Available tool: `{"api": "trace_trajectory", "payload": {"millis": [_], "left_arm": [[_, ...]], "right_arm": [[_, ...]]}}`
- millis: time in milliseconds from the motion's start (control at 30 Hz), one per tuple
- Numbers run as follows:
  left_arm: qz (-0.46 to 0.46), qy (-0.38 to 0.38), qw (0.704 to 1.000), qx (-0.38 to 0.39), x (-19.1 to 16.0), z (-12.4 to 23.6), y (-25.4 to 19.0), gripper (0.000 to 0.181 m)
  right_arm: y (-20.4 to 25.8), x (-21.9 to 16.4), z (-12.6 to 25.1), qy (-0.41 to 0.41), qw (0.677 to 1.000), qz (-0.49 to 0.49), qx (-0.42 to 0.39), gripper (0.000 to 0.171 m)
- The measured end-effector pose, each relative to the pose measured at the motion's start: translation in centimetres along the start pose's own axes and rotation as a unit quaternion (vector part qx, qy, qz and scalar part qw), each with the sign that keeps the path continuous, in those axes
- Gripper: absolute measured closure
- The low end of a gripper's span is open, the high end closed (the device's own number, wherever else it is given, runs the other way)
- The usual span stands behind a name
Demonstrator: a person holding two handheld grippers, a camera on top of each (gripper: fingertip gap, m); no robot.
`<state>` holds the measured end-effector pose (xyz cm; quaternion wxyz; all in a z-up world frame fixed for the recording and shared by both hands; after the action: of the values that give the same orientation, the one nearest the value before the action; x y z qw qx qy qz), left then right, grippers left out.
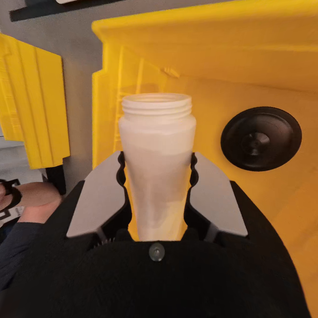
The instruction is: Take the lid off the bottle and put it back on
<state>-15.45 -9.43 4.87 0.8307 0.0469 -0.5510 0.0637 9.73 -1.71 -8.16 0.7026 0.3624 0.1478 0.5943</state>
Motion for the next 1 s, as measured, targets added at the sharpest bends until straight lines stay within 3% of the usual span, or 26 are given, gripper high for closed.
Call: {"api": "trace_trajectory", "payload": {"millis": [100, 233, 400, 533, 667, 733, 833, 1000], "left_arm": [[0.003, 0.002, 1.000, -0.001, -0.1, -0.1, 0.1, 0.087], [-0.001, 0.010, 1.000, 0.003, -0.3, -0.2, 0.1, 0.087], [-0.005, 0.009, 1.000, 0.014, -0.2, 0.2, 0.6, 0.087], [-0.009, 0.000, 0.999, 0.045, 0.5, 1.5, 2.2, 0.088], [-0.003, 0.003, 0.992, 0.128, 1.0, 4.9, 6.2, 0.090], [0.017, 0.022, 0.981, 0.193, 0.5, 7.4, 9.4, 0.096], [0.058, 0.091, 0.949, 0.296, -2.2, 11.5, 14.4, 0.099], [0.159, 0.169, 0.891, 0.390, -7.5, 16.6, 20.6, 0.113]], "right_arm": [[-1.9, -0.3, -1.2, 0.017, 0.999, -0.025, -0.045, 0.096], [-2.0, -0.4, -2.0, 0.023, 0.998, -0.045, -0.030, 0.096], [-2.2, -0.5, -1.2, 0.035, 0.997, -0.007, -0.071, 0.096], [-0.1, 0.3, 0.7, 0.006, 0.997, 0.056, -0.060, 0.091], [2.4, 1.2, 6.4, -0.090, 0.984, 0.130, -0.088, 0.089], [2.2, 0.8, 10.1, -0.141, 0.971, 0.142, -0.129, 0.089], [-0.7, -1.6, 13.6, -0.141, 0.966, 0.097, -0.193, 0.090], [-6.0, -4.6, 13.8, -0.065, 0.974, 0.008, -0.215, 0.103]]}}
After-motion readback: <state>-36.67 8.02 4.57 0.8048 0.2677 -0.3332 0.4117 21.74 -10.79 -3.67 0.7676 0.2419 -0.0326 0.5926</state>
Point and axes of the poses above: each gripper's, where its closed fingertips meet, z back along the fingers, x out of its top, y = z × x across the jaws, the point moved 2 cm from there along z, back along the fingers, and after that the axes turned 9 degrees about x, right-handed, at the moved point
